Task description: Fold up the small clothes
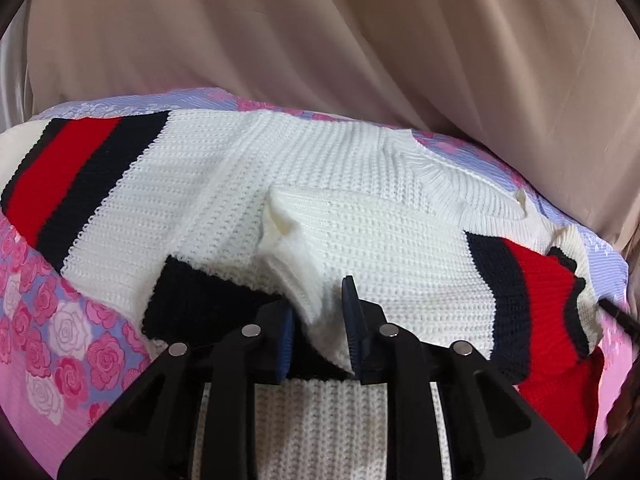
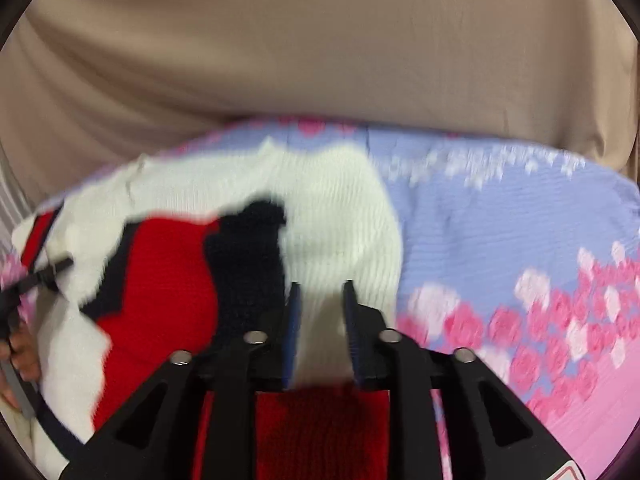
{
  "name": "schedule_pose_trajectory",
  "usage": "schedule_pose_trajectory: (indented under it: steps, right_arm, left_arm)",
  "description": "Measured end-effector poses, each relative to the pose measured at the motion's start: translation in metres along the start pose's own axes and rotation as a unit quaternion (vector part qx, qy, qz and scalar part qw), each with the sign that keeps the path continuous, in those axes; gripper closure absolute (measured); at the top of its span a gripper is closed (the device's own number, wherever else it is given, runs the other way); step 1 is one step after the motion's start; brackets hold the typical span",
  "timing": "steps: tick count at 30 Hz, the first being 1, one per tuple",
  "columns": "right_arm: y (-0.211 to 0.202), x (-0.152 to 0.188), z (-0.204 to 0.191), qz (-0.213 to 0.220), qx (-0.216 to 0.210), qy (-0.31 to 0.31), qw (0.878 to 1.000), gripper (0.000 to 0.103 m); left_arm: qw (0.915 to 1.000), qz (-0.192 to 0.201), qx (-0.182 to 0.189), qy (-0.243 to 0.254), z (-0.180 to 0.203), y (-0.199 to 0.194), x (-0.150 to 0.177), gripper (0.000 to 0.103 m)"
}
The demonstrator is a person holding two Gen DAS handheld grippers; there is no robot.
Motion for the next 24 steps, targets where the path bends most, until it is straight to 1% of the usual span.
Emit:
schedule_pose_trajectory:
  steps: [2, 3, 4, 5, 6, 7, 8, 9, 10, 11, 12, 13, 14, 15, 16, 17, 18, 19, 20, 21, 22, 23, 24]
  right_arm:
    - [0.017, -0.026, 0.000, 0.015, 0.006, 0.006, 1.000, 0.032]
    - [0.032, -0.035, 0.001, 0.011, 0.021, 0.008, 1.000, 0.032]
    - [0.053, -0.042, 0.001, -0.011, 0.034, 0.009, 0.999, 0.032]
    - [0.072, -0.043, 0.003, -0.034, 0.037, 0.012, 0.999, 0.032]
    - [0.091, -0.043, 0.005, -0.059, 0.043, 0.015, 0.997, 0.037]
    - [0.102, -0.041, 0.002, -0.077, 0.041, 0.015, 0.996, 0.052]
    - [0.105, -0.043, 0.000, -0.077, 0.029, 0.019, 0.996, 0.074]
    - [0.095, -0.051, 0.000, -0.053, 0.019, 0.028, 0.998, 0.087]
    - [0.081, -0.059, 0.002, -0.023, -0.007, 0.049, 0.999, 0.087]
    - [0.062, -0.067, 0.010, 0.017, -0.037, 0.083, 0.996, 0.088]
    - [0.054, -0.071, 0.021, 0.038, -0.053, 0.118, 0.991, 0.088]
    - [0.059, -0.069, 0.031, 0.036, -0.044, 0.142, 0.988, 0.088]
    - [0.074, -0.065, 0.035, 0.012, -0.021, 0.142, 0.990, 0.089]
    - [0.094, -0.056, 0.033, -0.026, 0.011, 0.122, 0.992, 0.089]
    - [0.105, -0.050, 0.029, -0.039, 0.029, 0.098, 0.994, 0.088]
    - [0.096, -0.050, 0.021, -0.015, 0.044, 0.074, 0.996, 0.085]
    - [0.083, -0.051, 0.014, 0.001, 0.051, 0.063, 0.997, 0.084]
    - [0.066, -0.052, 0.008, 0.020, 0.045, 0.061, 0.997, 0.083]
    - [0.043, -0.049, 0.001, 0.040, 0.027, 0.055, 0.997, 0.082]
    - [0.024, -0.042, -0.003, 0.049, 0.010, 0.043, 0.998, 0.081]
    - [0.011, -0.034, -0.008, 0.047, 0.002, 0.031, 0.998, 0.081]
    - [0.000, -0.020, -0.014, 0.034, -0.008, 0.014, 0.999, 0.081]
    - [-0.003, -0.005, -0.017, 0.011, -0.021, -0.002, 1.000, 0.081]
  left_arm:
    - [1.0000, 0.000, 0.002, -0.006, 0.001, 0.003, 0.000, 0.082]
    - [0.9999, 0.001, 0.005, -0.010, -0.001, 0.001, 0.000, 0.082]
    - [0.9999, 0.002, 0.007, -0.012, -0.002, 0.001, 0.000, 0.082]
    - [0.9999, 0.002, 0.009, -0.013, -0.003, 0.001, 0.000, 0.082]
    - [0.9999, 0.003, 0.010, -0.013, -0.003, 0.002, 0.000, 0.082]
    - [0.9998, 0.003, 0.013, -0.013, -0.003, 0.003, 0.000, 0.081]
    - [0.9998, 0.004, 0.015, -0.012, -0.005, 0.004, 0.000, 0.081]
    - [0.9998, 0.005, 0.015, -0.012, -0.008, 0.002, 0.002, 0.084]
    - [0.9997, 0.009, 0.018, -0.015, -0.010, 0.001, 0.004, 0.086]
    - [0.9996, 0.011, 0.021, -0.017, -0.016, -0.004, 0.007, 0.089]
    - [0.9995, 0.012, 0.023, -0.017, -0.020, -0.006, 0.008, 0.089]
    - [0.9995, 0.011, 0.025, -0.016, -0.020, -0.006, 0.008, 0.089]
    - [0.9996, 0.009, 0.024, -0.013, -0.021, -0.007, 0.009, 0.089]
    - [0.9997, 0.008, 0.021, -0.008, -0.019, -0.006, 0.008, 0.089]
    - [0.9998, 0.007, 0.016, -0.003, -0.018, -0.007, 0.008, 0.089]
    - [0.9999, 0.006, 0.014, -0.002, -0.016, -0.006, 0.008, 0.089]
    - [0.9999, 0.006, 0.015, -0.003, -0.016, -0.006, 0.009, 0.089]
    - [0.9998, 0.006, 0.017, -0.006, -0.017, -0.006, 0.009, 0.089]
    - [0.9997, 0.006, 0.020, -0.010, -0.019, -0.006, 0.009, 0.088]
    - [0.9996, 0.006, 0.023, -0.013, -0.020, -0.006, 0.009, 0.088]
    - [0.9996, 0.006, 0.025, -0.015, -0.021, -0.006, 0.010, 0.088]
    - [0.9995, 0.006, 0.025, -0.016, -0.022, -0.007, 0.010, 0.088]
    - [0.9996, 0.006, 0.024, -0.015, -0.021, -0.006, 0.009, 0.088]
Point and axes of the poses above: each gripper's, at about its wrist camera, not at the fingertips, and y roughly the way its jaws point, z to its right, x to its underside, the point moved 4 cm from there along y, roughly the way its jaws point, and after that the axes turned 11 degrees about y, right-handed, at the moved point
